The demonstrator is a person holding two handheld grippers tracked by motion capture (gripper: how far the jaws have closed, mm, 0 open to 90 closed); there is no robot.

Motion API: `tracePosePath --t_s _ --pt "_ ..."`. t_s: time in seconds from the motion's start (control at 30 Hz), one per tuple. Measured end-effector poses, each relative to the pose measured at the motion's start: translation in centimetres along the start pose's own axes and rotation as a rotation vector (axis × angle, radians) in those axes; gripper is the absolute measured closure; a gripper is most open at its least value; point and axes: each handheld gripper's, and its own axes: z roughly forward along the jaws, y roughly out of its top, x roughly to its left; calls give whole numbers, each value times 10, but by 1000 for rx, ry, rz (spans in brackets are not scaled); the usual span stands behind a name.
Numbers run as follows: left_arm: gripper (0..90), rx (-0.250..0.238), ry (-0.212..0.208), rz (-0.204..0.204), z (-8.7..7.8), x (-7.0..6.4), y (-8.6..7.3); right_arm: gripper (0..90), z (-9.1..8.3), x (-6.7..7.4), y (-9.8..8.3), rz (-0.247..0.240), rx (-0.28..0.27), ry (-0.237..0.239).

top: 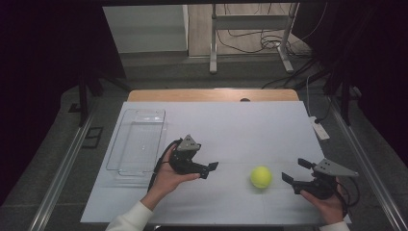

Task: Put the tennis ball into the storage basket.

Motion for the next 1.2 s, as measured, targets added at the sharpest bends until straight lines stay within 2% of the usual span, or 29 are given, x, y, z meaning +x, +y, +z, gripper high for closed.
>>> tracePosePath --t_s 0.5,0.57,1.2 --pt "98 8 -28 25 14 -10 11 125 -1 0 0 -1 -3 -2" --pt "98 5 -43 22 17 -12 12 125 0 -1 0 0 0 -1" --pt "98 34 -56 44 34 -20 16 123 1 0 -1 -3 6 4"
